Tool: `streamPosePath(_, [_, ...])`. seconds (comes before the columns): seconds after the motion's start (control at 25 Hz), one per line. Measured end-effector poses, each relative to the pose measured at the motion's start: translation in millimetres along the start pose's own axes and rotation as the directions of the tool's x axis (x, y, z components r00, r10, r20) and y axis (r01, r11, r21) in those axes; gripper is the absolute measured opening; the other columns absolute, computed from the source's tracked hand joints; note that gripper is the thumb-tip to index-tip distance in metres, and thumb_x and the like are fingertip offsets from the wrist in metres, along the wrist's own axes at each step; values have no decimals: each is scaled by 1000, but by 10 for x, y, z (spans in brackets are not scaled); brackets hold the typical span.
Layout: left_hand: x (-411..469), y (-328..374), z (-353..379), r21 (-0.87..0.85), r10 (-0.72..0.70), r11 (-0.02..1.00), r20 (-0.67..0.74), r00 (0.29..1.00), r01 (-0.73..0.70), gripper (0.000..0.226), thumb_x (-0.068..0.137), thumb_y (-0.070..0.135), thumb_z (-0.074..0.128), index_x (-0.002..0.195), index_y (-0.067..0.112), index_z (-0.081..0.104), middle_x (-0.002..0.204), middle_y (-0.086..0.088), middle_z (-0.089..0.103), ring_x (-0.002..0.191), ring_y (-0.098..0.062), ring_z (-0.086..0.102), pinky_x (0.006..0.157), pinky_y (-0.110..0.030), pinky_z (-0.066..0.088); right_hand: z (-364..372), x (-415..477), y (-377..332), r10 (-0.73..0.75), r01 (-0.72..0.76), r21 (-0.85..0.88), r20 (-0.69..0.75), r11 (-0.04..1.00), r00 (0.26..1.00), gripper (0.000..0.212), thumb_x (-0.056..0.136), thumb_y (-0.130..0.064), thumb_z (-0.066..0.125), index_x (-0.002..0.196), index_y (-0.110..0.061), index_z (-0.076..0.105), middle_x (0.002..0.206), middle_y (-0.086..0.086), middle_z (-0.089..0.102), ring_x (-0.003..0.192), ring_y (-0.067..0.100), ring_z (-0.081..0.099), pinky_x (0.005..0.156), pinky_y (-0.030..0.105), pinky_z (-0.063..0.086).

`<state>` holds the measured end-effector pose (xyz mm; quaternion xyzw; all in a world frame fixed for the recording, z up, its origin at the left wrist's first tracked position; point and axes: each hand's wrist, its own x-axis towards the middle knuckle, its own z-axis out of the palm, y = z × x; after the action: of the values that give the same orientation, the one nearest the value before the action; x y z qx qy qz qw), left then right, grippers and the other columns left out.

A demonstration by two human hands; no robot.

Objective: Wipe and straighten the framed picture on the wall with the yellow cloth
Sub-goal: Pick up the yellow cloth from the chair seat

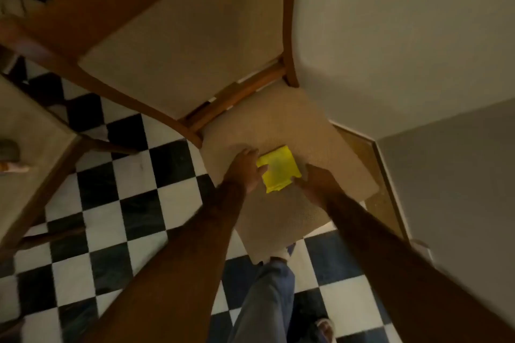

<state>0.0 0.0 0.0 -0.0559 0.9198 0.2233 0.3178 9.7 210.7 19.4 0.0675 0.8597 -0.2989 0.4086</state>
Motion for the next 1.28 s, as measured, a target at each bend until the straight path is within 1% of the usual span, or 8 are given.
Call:
streamPosePath(0.24, [217, -74, 491, -61, -47, 997, -140, 989, 39, 55, 99, 32, 57, 146, 5, 48, 150, -20, 47, 141, -36, 42, 116, -43, 33, 433, 494, 53, 25, -13, 181, -65, 983, 998, 67, 98, -31, 61, 152, -1, 38, 155, 21, 43, 141, 37, 43, 109, 39, 37])
streamPosePath(0.36, [283, -19, 436, -129, -49, 991, -185, 981, 25, 34, 92, 27, 66, 110, -2, 69, 107, -18, 65, 110, -35, 59, 88, -36, 44, 449, 543, 118, 106, -75, 453, -46, 889, 993, 55, 93, -21, 67, 142, -2, 52, 132, 16, 64, 118, 31, 63, 84, 31, 45])
streamPosePath(0.48, [165, 122, 242, -251, -35, 968, -177, 984, -10, 28, 85, 22, 73, 81, -5, 68, 77, -22, 63, 76, -31, 57, 70, -46, 47, 334, 388, 126, 187, -198, 613, 84, 765, 979, 42, 91, -15, 70, 128, 4, 62, 104, 12, 64, 90, 24, 62, 76, 32, 49])
streamPosePath(0.64, [-214, 531, -222, -626, -106, 780, -88, 990, 28, 20, 87, 10, 73, 96, -7, 68, 90, -29, 68, 80, -27, 60, 73, -41, 52, -252, -182, -38, 130, -96, 780, 19, 618, 991, 9, 91, -8, 68, 100, -7, 64, 99, 15, 62, 94, 26, 58, 80, 35, 46])
streamPosePath(0.8, [-683, 1267, -799, -881, 56, 472, 1, 998, -25, 20, 93, -5, 60, 113, -1, 57, 104, -22, 58, 90, -27, 59, 73, -32, 53, -1087, -1080, -251, 52, 24, 872, -57, 490, 997, 18, 91, -6, 69, 108, -8, 65, 105, 11, 68, 99, 24, 65, 82, 28, 55])
streamPosePath(0.96, [-1201, 2092, -1326, -852, 234, 508, -3, 972, -124, 32, 97, 10, 60, 127, 1, 63, 106, -12, 68, 88, -21, 67, 70, -28, 60, -1868, -2049, -339, 43, 180, 838, -235, 515, 971, 25, 88, -2, 73, 111, -3, 63, 109, 17, 67, 102, 29, 65, 100, 49, 55])
streamPosePath(1.08, [-1608, 2714, -1625, -768, 337, 571, -103, 936, -290, 43, 91, 32, 71, 111, -7, 69, 95, -14, 67, 89, -24, 62, 78, -39, 53, -2332, -2790, -308, 13, 274, 792, -335, 546, 942, 31, 85, -4, 76, 114, 0, 66, 106, 14, 69, 94, 23, 68, 92, 37, 59])
streamPosePath(1.28, [-2436, 3811, -2125, -689, 498, 502, -264, 826, -523, 29, 85, 27, 79, 96, 1, 75, 87, -8, 70, 78, -14, 63, 73, -29, 50, -3099, -4110, -168, 0, 435, 705, -524, 560, 852, 38, 86, -5, 74, 122, 4, 68, 104, 13, 71, 91, 20, 67, 85, 27, 57])
